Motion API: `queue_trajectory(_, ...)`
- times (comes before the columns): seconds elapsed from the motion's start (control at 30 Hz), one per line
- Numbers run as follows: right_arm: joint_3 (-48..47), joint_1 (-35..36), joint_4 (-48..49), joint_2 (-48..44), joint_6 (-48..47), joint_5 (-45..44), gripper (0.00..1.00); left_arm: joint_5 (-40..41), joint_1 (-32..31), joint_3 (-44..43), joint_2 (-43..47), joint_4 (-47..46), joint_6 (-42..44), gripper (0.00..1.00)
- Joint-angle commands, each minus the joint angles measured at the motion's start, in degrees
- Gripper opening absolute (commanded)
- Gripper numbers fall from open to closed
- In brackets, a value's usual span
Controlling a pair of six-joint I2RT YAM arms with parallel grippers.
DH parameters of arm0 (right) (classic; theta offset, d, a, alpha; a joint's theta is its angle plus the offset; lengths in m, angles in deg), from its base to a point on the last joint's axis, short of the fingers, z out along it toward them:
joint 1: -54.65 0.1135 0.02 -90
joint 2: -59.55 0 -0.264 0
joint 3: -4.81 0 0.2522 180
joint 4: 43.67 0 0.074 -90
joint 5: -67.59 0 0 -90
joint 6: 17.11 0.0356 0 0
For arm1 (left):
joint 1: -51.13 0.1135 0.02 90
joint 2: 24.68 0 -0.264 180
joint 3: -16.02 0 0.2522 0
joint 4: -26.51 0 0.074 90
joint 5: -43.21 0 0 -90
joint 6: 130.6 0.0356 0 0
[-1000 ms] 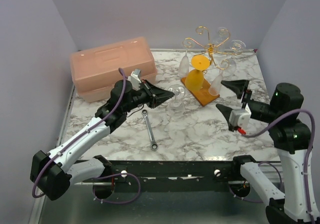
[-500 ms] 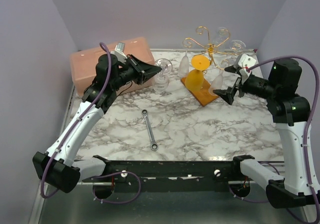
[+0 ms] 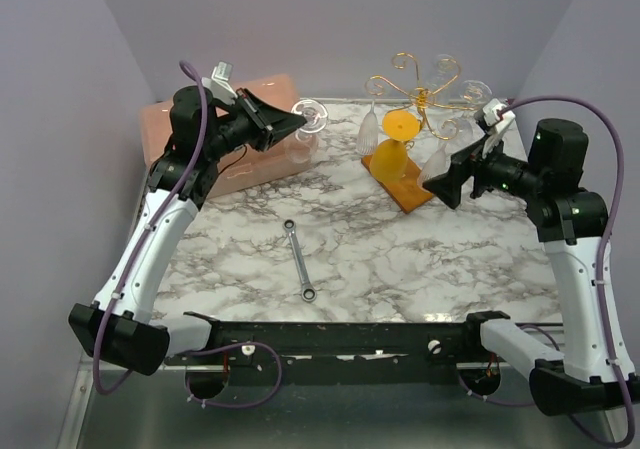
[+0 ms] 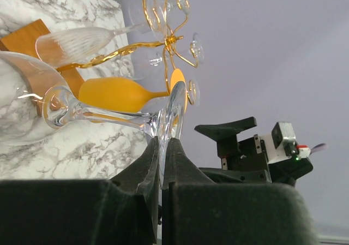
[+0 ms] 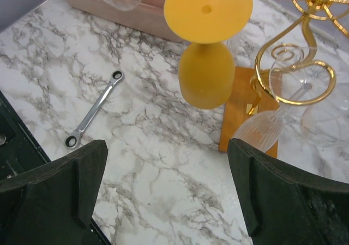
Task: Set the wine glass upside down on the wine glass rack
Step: Turn the wine glass upside down at the wine rack.
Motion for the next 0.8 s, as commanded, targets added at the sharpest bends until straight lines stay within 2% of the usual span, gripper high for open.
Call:
queue_trajectory(0.0, 3.89, -1.12, -0.74, -1.34, 2.61, 3.45, 1.00, -3.87, 1.95, -4.05, -0.41, -3.81, 4.00, 0.00)
queue_trajectory(0.13, 9.17, -2.67, 1.49, -3.46, 3.70, 2.93, 1.00, -5.95, 2.85, -5.09, -2.67, -6.12, 4.81, 0.00)
queue_trajectory(0.3, 13.76, -8.79, 2.44, -4.44, 0.91, 3.91, 1.00, -8.22, 3.73, -7.00, -5.27, -9.11, 4.94, 0.00)
queue_trajectory(0.47, 18.04, -17.69, 3.62, -2.17, -0.85, 12.10, 1.00, -8.96, 4.28, -9.36, -7.22, -10.43, 5.34, 0.00)
queue_trajectory(0.53, 19.54, -20.86, 2.58, -1.55, -4.22, 15.66, 0.99, -9.05, 4.53, -9.93, -7.91, -11.07, 5.49, 0.00)
queue_trajectory(0.77, 24.04, -22.33, 3.35, -4.05, -8.13, 16.16, 1.00, -8.71, 4.59, -12.42, -11.83, -13.17, 5.76, 0.00)
